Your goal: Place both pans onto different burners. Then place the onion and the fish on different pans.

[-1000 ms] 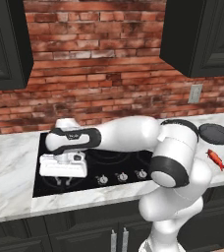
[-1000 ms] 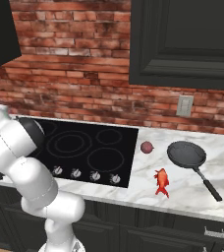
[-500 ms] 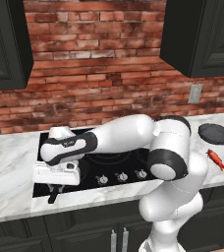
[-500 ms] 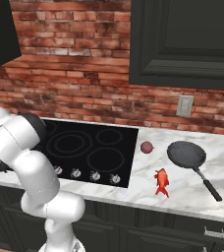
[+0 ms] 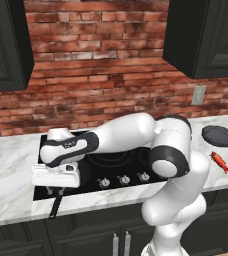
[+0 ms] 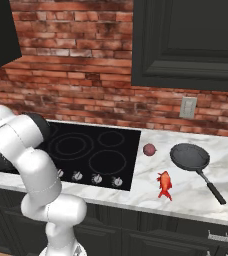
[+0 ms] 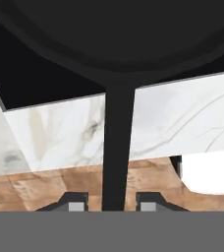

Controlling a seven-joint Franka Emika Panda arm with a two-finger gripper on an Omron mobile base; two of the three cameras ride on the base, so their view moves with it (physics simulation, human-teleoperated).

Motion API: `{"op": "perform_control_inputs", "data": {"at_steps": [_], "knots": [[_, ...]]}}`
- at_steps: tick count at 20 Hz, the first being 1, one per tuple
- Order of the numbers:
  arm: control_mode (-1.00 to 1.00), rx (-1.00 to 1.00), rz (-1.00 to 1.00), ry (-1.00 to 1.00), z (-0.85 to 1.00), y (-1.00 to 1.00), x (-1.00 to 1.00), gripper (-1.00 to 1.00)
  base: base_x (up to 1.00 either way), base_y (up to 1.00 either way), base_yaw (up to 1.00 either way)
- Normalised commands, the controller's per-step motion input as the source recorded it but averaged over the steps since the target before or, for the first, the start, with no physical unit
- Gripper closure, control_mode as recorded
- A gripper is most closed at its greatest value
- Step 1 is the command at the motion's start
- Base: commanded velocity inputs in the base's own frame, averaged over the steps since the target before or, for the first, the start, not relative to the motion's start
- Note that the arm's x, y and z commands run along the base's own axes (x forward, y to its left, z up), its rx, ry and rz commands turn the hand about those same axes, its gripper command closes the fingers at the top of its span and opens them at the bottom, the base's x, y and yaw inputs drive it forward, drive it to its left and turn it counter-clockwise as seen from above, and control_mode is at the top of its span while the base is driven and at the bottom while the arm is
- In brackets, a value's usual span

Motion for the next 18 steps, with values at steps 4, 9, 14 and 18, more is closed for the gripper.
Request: {"op": "perform_control_inputs", "data": {"at_steps": [4,9,14,18], "knots": [[-1.00,0.00,0.00,0.00,0.00,-0.01,0.00,-1.00,0.00,0.00,0.00],[-1.00,0.00,0.00,0.00,0.11,-0.24,0.00,-1.00,0.00,0.00,0.00],[-1.00,0.00,0.00,-0.03,0.38,-0.77,-0.02,-1.00,0.00,0.00,0.00],[-1.00,0.00,0.02,-0.13,0.27,-1.00,-0.13,-1.00,0.00,0.00,0.00]]}}
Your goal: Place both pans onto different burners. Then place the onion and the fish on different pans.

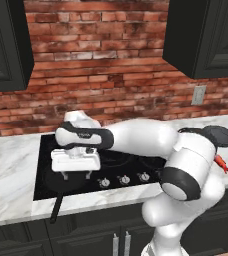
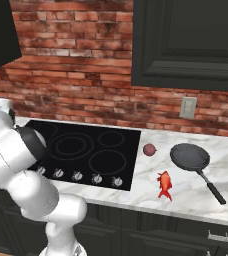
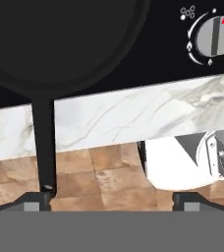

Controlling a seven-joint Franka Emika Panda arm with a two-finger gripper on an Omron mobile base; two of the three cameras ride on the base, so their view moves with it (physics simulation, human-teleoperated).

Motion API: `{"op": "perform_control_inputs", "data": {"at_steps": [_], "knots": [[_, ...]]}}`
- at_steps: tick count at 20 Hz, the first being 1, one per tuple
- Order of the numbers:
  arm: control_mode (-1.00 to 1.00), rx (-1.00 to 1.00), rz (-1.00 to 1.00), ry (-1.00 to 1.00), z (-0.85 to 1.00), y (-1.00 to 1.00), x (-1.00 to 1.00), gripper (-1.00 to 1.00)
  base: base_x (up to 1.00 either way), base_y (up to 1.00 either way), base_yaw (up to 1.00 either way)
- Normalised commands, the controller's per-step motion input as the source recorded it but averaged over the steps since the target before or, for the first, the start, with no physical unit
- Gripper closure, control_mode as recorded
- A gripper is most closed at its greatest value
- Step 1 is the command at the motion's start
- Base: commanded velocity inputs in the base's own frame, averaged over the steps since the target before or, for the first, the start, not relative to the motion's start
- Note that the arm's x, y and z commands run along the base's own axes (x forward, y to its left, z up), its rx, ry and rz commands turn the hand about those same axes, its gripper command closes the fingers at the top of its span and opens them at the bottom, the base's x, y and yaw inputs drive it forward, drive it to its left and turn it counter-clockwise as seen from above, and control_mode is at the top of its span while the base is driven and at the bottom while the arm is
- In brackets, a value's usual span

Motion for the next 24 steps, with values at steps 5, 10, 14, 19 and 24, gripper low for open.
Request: {"op": "perform_control_inputs", "data": {"at_steps": [5,10,14,19,24], "knots": [[-1.00,0.00,0.07,-0.22,0.14,-1.00,-0.43,-1.00,0.00,0.00,0.00],[-1.00,0.00,0.15,-0.38,0.18,-1.00,-0.43,-1.00,0.00,0.00,0.00],[-1.00,0.00,0.15,-0.35,0.38,-0.92,-0.19,-1.00,0.00,0.00,0.00],[-1.00,0.02,0.18,-0.08,0.62,-0.96,0.00,-1.00,0.00,0.00,0.00],[-1.00,0.01,0.20,0.00,0.52,-0.99,0.00,-1.00,0.00,0.00,0.00]]}}
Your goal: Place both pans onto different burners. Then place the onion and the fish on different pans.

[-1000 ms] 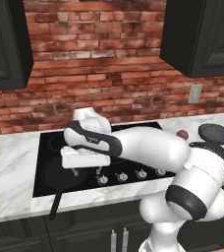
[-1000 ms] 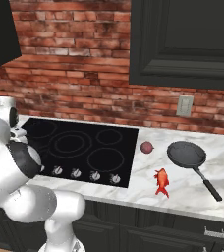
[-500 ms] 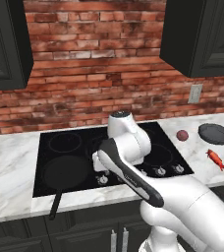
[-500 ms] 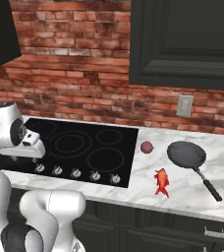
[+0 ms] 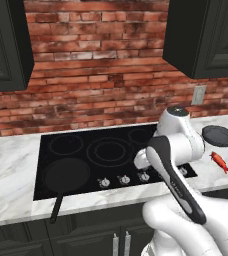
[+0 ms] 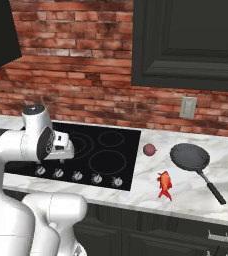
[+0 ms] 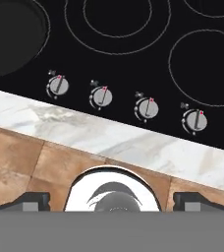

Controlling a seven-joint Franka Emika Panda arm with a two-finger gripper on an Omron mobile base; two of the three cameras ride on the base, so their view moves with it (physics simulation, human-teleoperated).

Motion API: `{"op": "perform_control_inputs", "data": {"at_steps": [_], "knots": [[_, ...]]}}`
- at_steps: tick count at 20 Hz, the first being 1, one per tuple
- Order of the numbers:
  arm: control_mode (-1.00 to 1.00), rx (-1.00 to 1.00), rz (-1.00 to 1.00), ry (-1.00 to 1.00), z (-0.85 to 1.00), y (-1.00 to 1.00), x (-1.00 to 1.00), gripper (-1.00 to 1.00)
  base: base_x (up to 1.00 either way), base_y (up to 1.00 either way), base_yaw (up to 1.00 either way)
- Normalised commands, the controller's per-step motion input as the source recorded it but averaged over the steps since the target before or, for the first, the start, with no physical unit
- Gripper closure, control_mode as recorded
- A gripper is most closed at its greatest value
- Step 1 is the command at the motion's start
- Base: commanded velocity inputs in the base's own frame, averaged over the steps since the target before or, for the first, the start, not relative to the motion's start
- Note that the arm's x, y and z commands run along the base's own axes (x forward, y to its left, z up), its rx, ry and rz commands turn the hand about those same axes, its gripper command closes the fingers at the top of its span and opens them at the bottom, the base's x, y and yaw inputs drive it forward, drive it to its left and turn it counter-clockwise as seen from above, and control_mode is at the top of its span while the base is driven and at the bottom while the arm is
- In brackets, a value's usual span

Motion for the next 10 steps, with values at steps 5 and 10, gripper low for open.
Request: {"op": "perform_control_inputs", "data": {"at_steps": [5,10], "knots": [[-1.00,0.00,0.21,0.00,0.36,-1.00,0.00,-1.00,0.00,0.00,0.00],[-1.00,0.01,0.18,0.00,0.12,-1.00,0.00,-1.00,0.00,0.00,0.00]]}}
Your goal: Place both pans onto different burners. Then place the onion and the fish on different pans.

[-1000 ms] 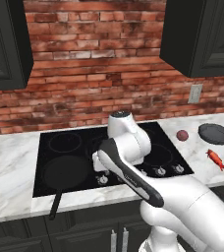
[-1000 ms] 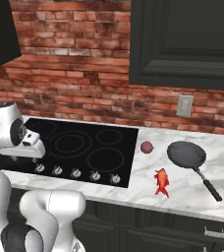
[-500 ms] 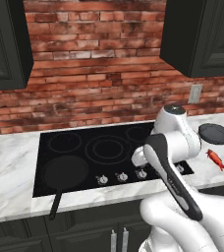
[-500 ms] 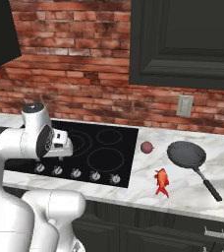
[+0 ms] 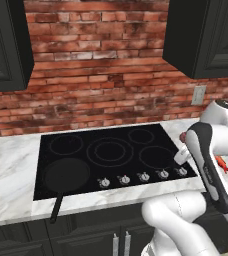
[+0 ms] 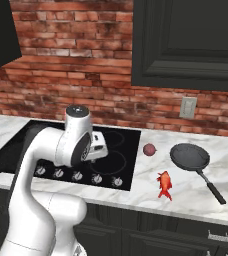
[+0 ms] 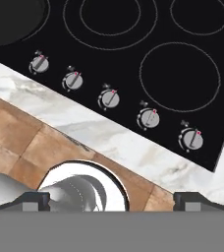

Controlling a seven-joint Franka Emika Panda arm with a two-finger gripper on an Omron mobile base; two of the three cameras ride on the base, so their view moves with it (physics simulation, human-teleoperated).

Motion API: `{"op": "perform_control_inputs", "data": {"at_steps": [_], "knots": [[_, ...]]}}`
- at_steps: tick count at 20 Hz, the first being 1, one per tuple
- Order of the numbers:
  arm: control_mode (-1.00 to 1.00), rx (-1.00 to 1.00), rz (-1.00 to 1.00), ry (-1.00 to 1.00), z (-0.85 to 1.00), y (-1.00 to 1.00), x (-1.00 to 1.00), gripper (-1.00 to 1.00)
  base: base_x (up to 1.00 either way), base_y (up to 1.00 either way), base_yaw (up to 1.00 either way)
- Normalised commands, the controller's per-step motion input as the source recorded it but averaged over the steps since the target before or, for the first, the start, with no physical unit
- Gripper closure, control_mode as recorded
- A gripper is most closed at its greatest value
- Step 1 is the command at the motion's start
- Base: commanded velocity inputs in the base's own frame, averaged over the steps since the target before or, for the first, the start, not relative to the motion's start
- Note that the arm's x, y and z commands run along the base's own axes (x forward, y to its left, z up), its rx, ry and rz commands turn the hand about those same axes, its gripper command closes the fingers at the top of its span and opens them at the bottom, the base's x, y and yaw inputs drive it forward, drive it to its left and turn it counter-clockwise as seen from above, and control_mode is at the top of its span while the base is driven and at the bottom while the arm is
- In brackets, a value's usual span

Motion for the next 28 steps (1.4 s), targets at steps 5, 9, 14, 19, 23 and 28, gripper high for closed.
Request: {"op": "perform_control_inputs", "data": {"at_steps": [5,9,14,19,23,28], "knots": [[-1.00,0.05,0.04,0.00,0.00,-1.00,0.00,-1.00,0.00,0.00,0.00],[-1.00,0.01,0.00,0.11,0.00,-1.00,0.16,-1.00,0.00,0.00,0.00],[-1.00,0.00,-0.01,0.24,0.00,-1.00,0.28,-1.00,0.00,0.00,0.00],[-1.00,0.01,-0.06,0.17,-0.15,-1.00,0.18,-1.00,0.00,0.00,0.00],[-1.00,0.01,-0.03,0.02,-0.26,-0.94,0.25,-1.00,0.00,0.00,0.00],[-1.00,0.01,-0.01,0.00,-0.30,-0.65,0.28,-1.00,0.00,0.00,0.00]]}}
